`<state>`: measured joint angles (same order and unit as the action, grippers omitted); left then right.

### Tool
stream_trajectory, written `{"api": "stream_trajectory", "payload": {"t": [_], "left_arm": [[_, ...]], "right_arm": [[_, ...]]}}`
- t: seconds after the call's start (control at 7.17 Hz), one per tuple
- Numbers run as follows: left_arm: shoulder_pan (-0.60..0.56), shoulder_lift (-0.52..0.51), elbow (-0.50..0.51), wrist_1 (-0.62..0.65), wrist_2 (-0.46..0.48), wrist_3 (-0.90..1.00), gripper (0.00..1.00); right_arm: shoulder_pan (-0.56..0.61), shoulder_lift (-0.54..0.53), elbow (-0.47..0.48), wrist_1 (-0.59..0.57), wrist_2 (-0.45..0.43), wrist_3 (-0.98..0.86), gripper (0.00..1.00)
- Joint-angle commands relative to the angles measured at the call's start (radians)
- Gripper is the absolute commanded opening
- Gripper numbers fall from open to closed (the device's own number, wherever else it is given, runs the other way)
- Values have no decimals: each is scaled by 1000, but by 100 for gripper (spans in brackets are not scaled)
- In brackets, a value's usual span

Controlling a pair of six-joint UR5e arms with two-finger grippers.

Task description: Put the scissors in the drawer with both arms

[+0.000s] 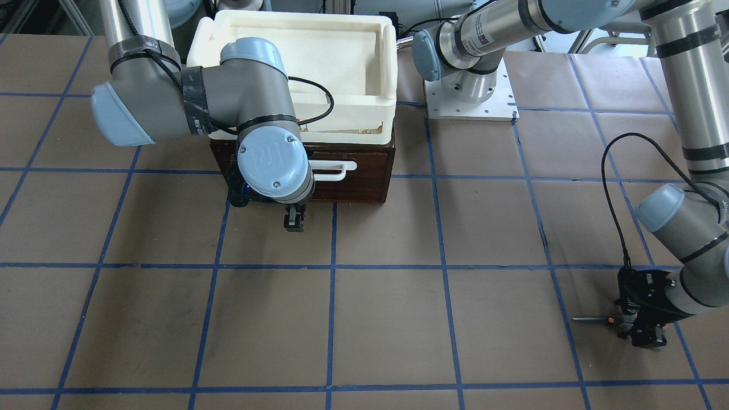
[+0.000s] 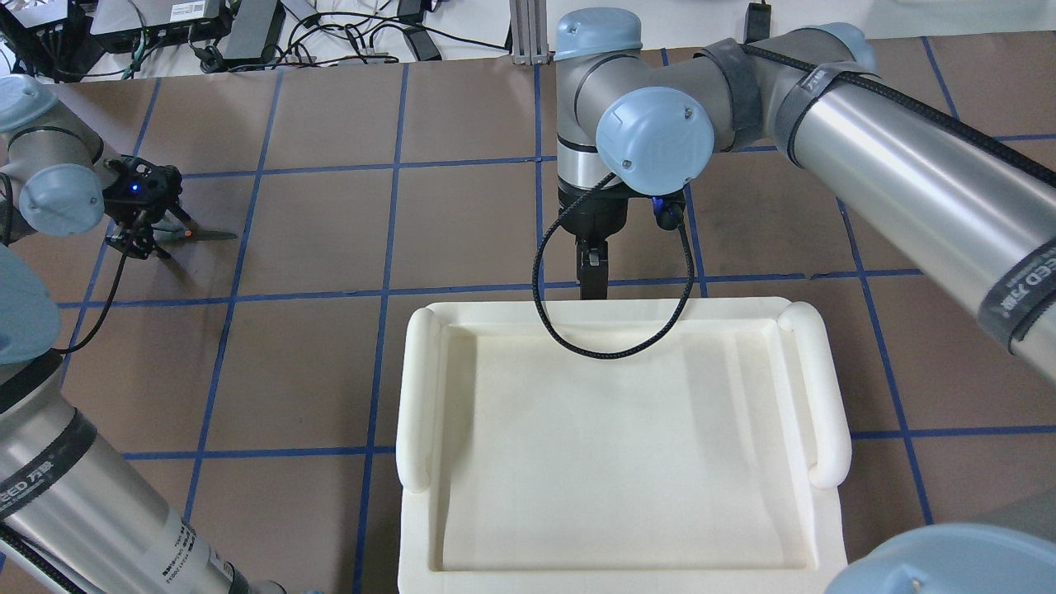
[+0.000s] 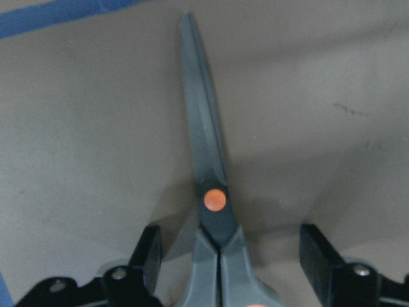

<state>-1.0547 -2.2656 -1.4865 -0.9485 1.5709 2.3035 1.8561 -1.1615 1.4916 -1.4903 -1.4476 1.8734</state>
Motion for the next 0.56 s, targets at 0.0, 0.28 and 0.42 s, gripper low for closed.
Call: {"api": "stream_trajectory", "payload": {"t": [0.0,0.28,0.42], "left_arm": [[1,3,0,5,4,1,47],[1,1,-3,51,8,7,22],[1,1,-3,53,8,8,12]], "right_arm": [[0,8,1,13,1,0,100],[0,16,1,10,1,-2,100],[0,17,1,7,1,-4,100]]}}
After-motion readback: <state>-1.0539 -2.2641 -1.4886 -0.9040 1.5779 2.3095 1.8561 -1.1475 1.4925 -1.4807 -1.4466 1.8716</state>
